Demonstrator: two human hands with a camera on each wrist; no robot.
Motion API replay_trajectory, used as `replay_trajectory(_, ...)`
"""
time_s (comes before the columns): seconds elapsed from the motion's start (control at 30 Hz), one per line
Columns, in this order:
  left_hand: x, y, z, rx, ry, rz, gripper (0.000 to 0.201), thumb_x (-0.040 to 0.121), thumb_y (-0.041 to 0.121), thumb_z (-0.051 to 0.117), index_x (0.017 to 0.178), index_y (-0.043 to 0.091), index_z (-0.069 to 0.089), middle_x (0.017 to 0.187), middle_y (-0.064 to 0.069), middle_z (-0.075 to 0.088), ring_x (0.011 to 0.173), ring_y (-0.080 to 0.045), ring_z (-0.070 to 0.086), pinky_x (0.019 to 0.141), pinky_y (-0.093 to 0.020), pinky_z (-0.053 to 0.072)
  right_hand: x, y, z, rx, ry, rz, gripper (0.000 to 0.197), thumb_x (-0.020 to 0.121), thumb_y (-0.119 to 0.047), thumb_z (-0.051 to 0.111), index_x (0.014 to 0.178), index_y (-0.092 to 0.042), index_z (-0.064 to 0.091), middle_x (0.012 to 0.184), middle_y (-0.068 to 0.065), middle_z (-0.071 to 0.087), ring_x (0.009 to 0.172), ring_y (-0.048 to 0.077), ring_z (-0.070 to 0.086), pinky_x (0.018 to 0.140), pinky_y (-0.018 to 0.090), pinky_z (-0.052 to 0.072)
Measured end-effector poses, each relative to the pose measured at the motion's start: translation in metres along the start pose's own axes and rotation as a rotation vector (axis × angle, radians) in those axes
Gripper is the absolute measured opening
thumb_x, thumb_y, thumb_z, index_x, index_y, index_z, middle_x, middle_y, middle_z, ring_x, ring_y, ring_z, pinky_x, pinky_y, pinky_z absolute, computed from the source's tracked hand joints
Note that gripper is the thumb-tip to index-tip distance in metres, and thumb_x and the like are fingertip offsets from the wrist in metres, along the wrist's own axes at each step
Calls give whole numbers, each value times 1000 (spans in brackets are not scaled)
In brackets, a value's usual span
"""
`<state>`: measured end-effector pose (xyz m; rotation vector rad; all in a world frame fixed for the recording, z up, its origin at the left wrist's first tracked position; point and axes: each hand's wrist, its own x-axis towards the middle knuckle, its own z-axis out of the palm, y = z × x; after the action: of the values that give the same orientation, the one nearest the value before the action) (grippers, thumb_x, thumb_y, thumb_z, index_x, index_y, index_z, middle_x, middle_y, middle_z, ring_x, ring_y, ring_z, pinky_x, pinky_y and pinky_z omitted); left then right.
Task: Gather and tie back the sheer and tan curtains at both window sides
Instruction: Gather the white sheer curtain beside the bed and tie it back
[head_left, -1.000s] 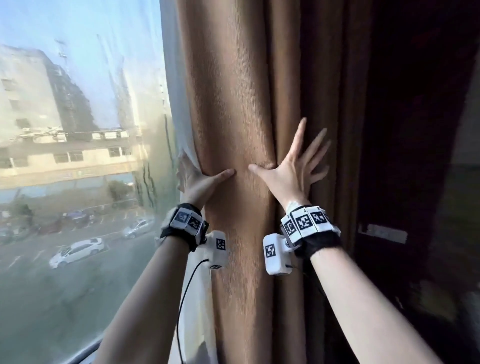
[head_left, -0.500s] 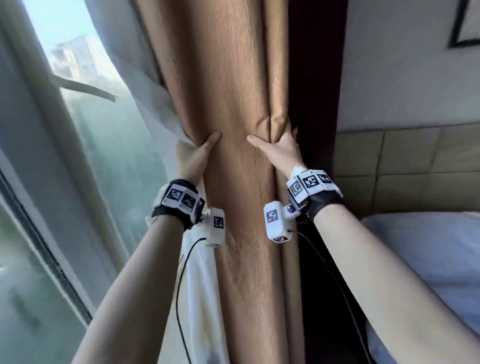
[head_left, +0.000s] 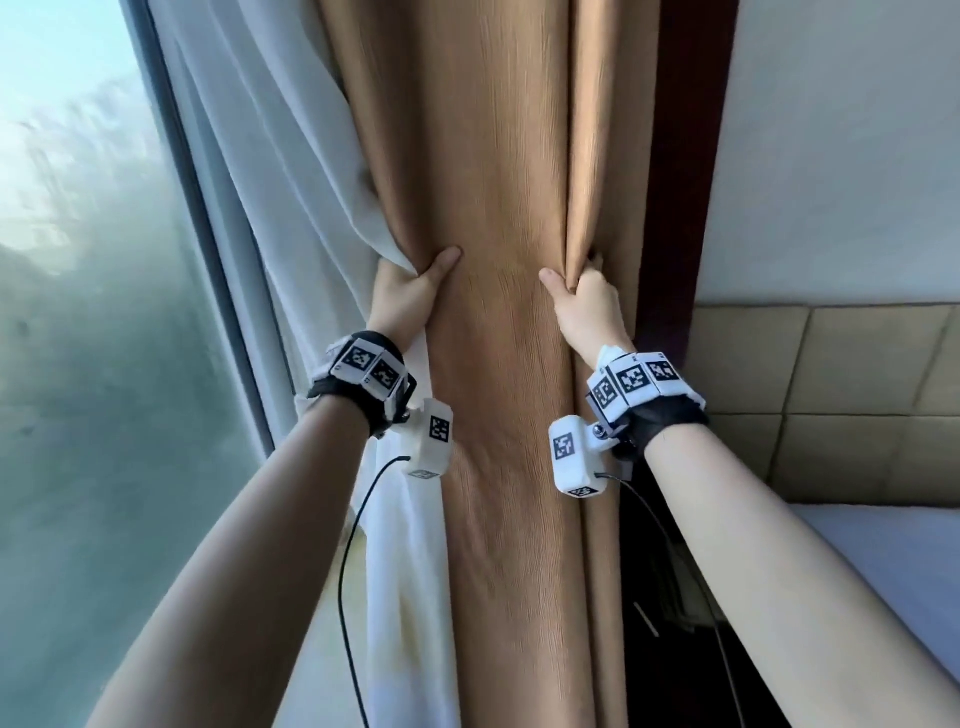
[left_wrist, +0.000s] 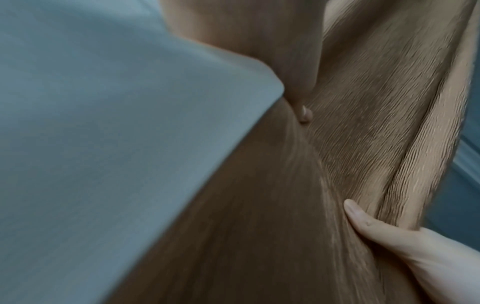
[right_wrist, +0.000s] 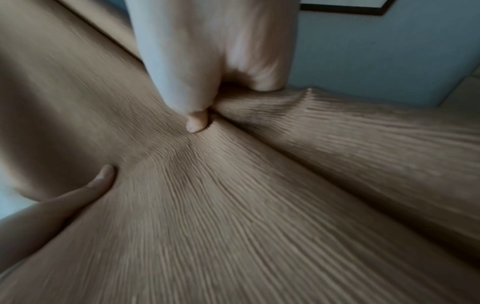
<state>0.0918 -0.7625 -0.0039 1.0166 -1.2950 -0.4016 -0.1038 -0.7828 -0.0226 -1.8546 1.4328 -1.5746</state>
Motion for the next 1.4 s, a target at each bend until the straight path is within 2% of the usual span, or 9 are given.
replay_trajectory(0.13,51,-37,33,-47,-14,-40,46,87,28,70,127,18,49,106,19,58,94,9,57,74,-3,45,61,35,25,-21,-10,12,41,100,-35,47,124,-3,53,123,20,60,112,36,58,94,37,45)
replay_trajectory(0.27,104,-68,63,-80,15,-65,65,83,35,73,137,10,46,123,8,58,114,-7,56,90,-12,42,119,61,49,-2,-20,44,46,102,-35,42,137,-5,43,119,14,62,112,32,58,90,32,44)
replay_trajectory(0.47,190,-114,111,-82,-16,-41,60,88,29,68,139,9,44,133,1,55,112,-2,50,86,-4,37,206,104,79,30,23,41,44,102,-33,40,140,-10,41,124,11,62,115,28,58,88,25,40)
replay_trajectory(0.6,242,-146,135,-67,-20,-85,60,86,35,70,135,7,49,131,-2,58,117,-10,54,93,-15,38,253,128,98,42,14,62,45,103,-34,38,144,-15,37,126,9,60,117,28,56,87,25,37)
replay_trajectory(0.8,303,-186,161,-56,-10,-99,57,86,35,70,133,8,50,128,0,59,114,-9,55,98,-16,38,312,154,129,53,12,74,46,104,-32,37,147,-19,33,133,7,57,123,28,52,92,25,35)
replay_trajectory(0.9,316,-196,170,-54,5,-107,52,87,34,68,130,9,52,118,6,59,109,-7,55,98,-17,39,327,165,139,65,18,75,45,104,-32,36,147,-18,35,130,7,58,120,28,53,88,23,34)
replay_trajectory(1.0,323,-202,177,-56,15,-128,55,86,36,69,130,9,51,127,-2,61,118,-15,57,105,-26,41,338,175,145,77,10,86,45,104,-33,36,147,-21,35,130,7,58,119,28,54,89,24,35)
replay_trajectory(1.13,321,-204,183,-62,22,-135,53,88,34,68,130,8,51,127,-3,61,117,-15,56,96,-16,39,337,179,142,63,3,85,46,104,-34,35,148,-20,30,132,7,57,122,28,52,91,26,34)
replay_trajectory(1.4,266,-185,167,-62,7,-154,52,90,35,65,133,8,51,129,-3,60,119,-15,55,97,-18,38,279,163,122,15,-43,115,50,104,-37,32,150,-19,25,131,12,57,120,33,52,91,30,37)
